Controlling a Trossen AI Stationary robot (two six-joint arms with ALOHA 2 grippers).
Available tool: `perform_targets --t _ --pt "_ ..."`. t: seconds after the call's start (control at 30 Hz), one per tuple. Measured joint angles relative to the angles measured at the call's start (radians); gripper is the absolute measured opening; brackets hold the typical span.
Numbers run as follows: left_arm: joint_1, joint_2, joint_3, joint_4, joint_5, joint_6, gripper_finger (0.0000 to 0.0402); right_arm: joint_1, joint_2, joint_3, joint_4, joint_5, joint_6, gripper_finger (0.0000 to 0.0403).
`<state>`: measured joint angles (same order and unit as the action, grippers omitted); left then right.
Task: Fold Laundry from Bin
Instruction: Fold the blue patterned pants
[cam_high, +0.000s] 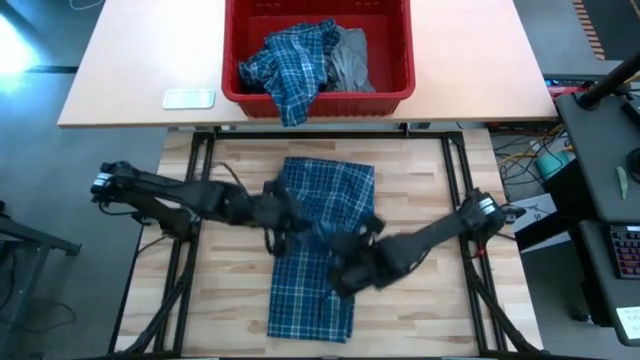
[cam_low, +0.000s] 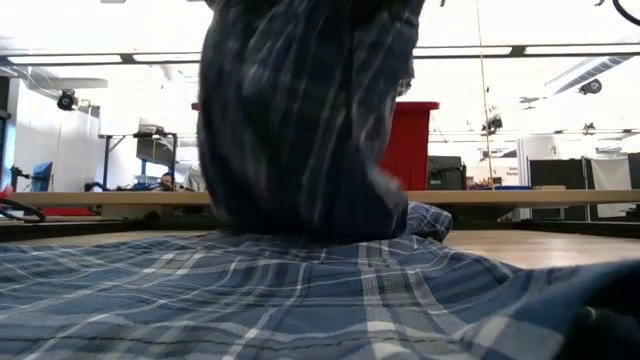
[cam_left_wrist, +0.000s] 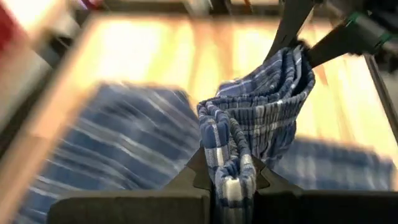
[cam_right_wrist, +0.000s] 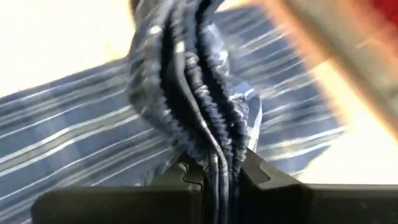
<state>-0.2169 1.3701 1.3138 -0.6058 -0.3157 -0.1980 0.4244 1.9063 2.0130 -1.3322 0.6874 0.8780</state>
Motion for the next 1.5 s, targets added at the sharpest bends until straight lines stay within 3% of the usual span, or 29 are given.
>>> perform_targets --t 0.07,0.23,0.43,0.73,1.0,1.1,1.33,1.5 --pt "0.037 -0.039 0.0 0.088 -0.036 0.042 0.0 -0.043 -0.03 0.055 -0.038 0.048 -0.086 0.0024" --pt "0.16 -0.116 0.001 0.279 -0.133 0.173 0.0 -0.179 -0.093 0.15 -0.047 0.054 -0.375 0.0022" --pt "0.305 -0.131 0.042 0.39 -0.09 0.321 0.0 -0.346 -0.152 0.254 -0.042 0.066 -0.8 0.0022" --pt "0.436 0.082 0.36 0.331 -0.073 0.502 0.0 -0.589 -0.204 0.336 0.056 0.077 -1.358 0.0022" --pt "0.573 0.26 0.697 0.11 -0.071 0.552 0.0 -0.748 -0.219 0.336 0.397 0.094 -1.814 0.0022" --pt "0.619 0.312 0.813 0.041 -0.045 0.556 0.0 -0.785 -0.218 0.336 0.478 0.056 -1.835 0.0022" --pt "0.664 0.416 1.014 -0.115 0.101 0.542 0.0 -0.802 -0.212 0.336 0.394 -0.033 -1.63 0.0024" --pt "0.662 0.45 1.025 -0.156 0.123 0.557 0.0 -0.789 -0.21 0.336 0.324 -0.026 -1.477 0.0025"
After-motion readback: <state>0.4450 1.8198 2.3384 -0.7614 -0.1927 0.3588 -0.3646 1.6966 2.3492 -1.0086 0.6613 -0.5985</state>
